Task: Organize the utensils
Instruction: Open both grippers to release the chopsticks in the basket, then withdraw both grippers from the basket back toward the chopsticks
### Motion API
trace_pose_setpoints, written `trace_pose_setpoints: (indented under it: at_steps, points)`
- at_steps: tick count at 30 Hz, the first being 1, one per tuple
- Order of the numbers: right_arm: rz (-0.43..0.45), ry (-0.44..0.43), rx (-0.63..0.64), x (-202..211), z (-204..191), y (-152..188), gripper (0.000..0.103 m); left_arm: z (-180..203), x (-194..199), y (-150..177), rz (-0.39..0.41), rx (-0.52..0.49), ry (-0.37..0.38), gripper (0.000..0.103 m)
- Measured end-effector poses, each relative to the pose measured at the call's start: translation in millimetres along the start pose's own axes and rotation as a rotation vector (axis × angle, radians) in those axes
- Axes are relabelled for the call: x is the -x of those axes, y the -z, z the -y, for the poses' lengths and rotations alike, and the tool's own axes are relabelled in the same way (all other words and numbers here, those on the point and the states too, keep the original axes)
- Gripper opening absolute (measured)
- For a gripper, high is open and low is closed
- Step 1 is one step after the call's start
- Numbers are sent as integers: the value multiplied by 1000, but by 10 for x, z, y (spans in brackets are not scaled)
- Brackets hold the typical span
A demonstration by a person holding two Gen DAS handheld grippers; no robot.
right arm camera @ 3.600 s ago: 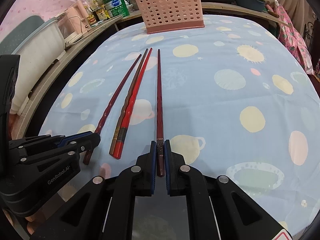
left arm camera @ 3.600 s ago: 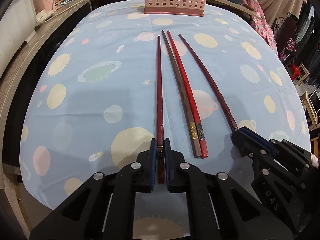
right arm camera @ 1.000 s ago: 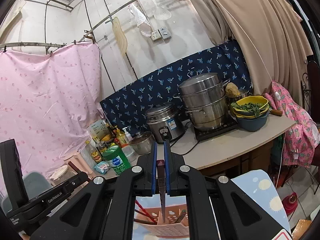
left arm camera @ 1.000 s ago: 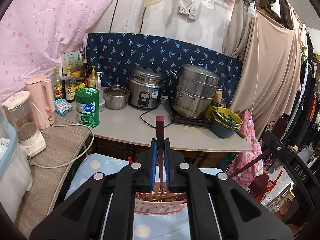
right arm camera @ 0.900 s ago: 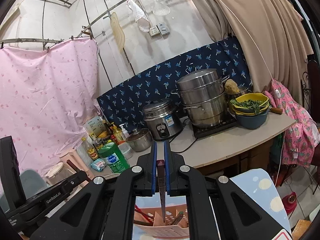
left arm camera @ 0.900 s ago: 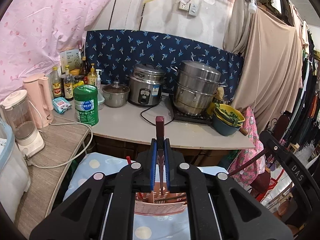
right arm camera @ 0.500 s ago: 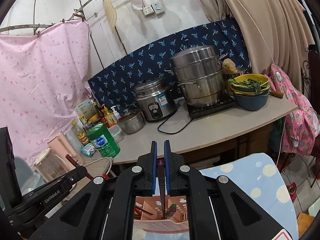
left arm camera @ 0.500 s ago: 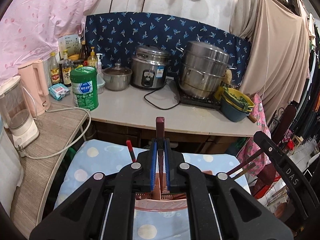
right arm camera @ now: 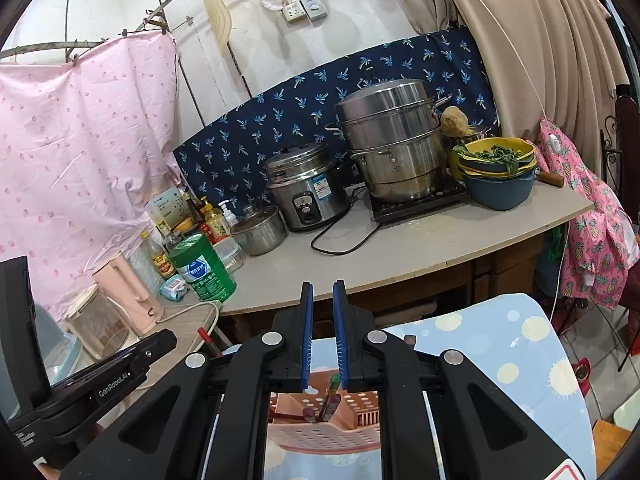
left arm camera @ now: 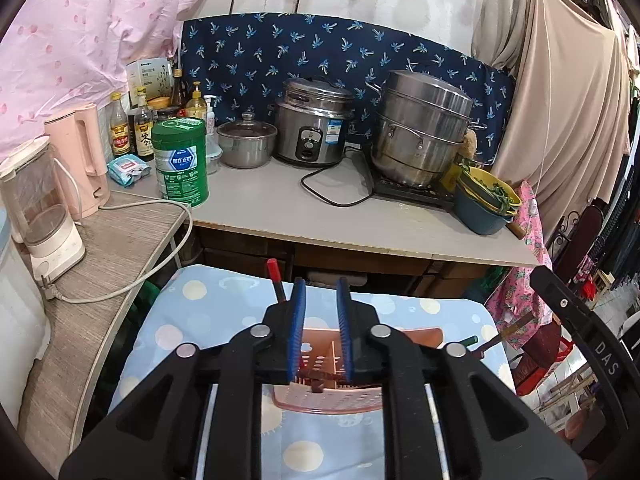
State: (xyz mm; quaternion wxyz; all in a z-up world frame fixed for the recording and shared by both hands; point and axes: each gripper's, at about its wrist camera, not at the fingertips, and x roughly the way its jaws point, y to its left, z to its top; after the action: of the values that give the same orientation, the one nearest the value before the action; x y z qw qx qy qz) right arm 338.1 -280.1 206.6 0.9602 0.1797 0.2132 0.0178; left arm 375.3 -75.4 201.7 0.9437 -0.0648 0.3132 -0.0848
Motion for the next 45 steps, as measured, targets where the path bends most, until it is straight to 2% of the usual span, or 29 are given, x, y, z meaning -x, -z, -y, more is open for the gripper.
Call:
trace_pose_setpoints:
  at_steps: [9, 14, 33, 35, 39, 45]
  points:
    - [-6, -7, 12, 193, -31, 112, 12, 15, 166, 87, 4, -17, -19, 17]
    - [-12, -4, 26, 352, -52, 240, 18, 24, 290, 172, 11, -24, -22, 17]
    - [-77, -19, 16, 905, -69, 839, 18, 61, 729, 707, -12, -73, -50, 17]
    - [-82, -13, 24, 966, -76, 912, 20, 47, 761, 771, -15, -77, -54, 19]
    - [-103, -7, 43, 1071, -73, 1056, 23, 5, 837, 921, -19, -79, -60, 31]
    - [-134, -5, 48, 1215, -69, 1289, 24, -75, 931, 1156, -42, -81, -66, 32]
